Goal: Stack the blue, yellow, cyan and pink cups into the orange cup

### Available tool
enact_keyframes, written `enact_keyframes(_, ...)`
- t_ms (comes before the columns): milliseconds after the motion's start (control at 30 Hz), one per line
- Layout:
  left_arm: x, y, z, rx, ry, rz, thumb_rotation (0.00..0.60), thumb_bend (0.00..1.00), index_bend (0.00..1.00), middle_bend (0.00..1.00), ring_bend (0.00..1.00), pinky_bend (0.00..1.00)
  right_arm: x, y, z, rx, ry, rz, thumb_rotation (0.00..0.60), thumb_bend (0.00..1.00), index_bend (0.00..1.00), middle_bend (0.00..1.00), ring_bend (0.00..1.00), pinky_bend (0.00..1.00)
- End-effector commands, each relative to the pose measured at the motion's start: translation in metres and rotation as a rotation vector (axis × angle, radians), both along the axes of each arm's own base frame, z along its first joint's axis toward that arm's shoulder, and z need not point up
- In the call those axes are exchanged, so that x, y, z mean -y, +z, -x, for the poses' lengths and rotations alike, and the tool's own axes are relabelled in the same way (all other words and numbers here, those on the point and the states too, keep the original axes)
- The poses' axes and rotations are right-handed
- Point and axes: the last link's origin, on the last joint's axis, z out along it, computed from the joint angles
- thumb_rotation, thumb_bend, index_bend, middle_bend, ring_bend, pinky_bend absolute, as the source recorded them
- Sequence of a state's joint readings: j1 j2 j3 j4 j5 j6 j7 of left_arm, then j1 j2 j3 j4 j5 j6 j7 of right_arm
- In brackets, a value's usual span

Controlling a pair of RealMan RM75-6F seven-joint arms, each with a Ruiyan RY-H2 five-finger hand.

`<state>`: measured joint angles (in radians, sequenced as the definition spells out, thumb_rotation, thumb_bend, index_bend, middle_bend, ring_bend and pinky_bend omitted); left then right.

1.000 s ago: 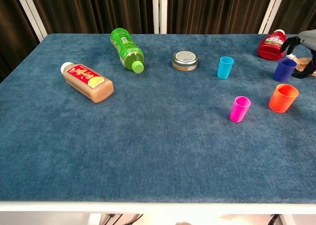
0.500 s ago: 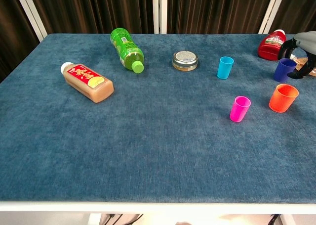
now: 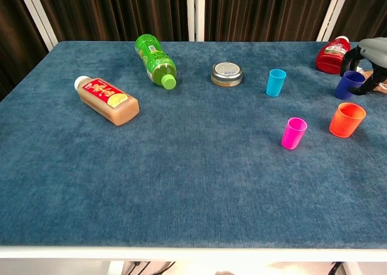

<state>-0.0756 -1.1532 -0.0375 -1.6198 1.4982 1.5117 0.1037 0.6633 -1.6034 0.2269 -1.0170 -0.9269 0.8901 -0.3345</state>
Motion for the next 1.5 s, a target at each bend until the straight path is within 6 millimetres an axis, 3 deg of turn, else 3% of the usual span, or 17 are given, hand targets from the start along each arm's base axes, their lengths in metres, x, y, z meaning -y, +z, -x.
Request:
enact_keyframes(33,0.000,0.000,0.000,0.001,0.000,-0.001,0.600,0.16,0.06,0.01,0.00,0.00,0.000,0.000,0.000,0.003,0.002,0.005,0.600,0.33,0.48,0.45,0.11,0.00)
enact_keyframes(167,0.001,0.001,0.001,0.002,0.003,-0.003,0.600,0.16,0.06,0.01,0.00,0.00,0.000,0.008,-0.009,0.021,0.039,0.027,0.600,0.33,0.49,0.46,0.11,0.00)
enact_keyframes(367,0.001,0.002,0.001,0.006,0.004,-0.008,0.600,0.16,0.06,0.01,0.00,0.00,-0.006,0.039,-0.040,0.064,0.149,0.083,0.600,0.33,0.51,0.47,0.11,0.00)
enact_keyframes(600,0.001,0.000,-0.001,0.002,-0.003,-0.005,0.600,0.16,0.06,0.01,0.00,0.00,-0.039,0.069,-0.068,0.078,0.250,0.062,0.600,0.33,0.52,0.48,0.11,0.00)
enact_keyframes(800,0.001,-0.001,-0.002,-0.001,-0.006,-0.003,0.600,0.16,0.06,0.01,0.00,0.00,-0.072,0.064,-0.069,0.069,0.258,-0.056,0.600,0.33,0.52,0.48,0.11,0.00)
enact_keyframes(967,0.004,-0.001,-0.001,-0.002,-0.001,-0.002,0.600,0.16,0.06,0.01,0.00,0.00,-0.088,0.057,-0.064,0.043,0.253,-0.121,0.600,0.33,0.52,0.48,0.11,0.00)
enact_keyframes(1500,0.005,-0.001,0.000,0.007,-0.002,0.005,0.600,0.16,0.06,0.01,0.00,0.00,-0.095,0.042,-0.054,-0.013,0.188,-0.194,0.600,0.33,0.52,0.48,0.12,0.00)
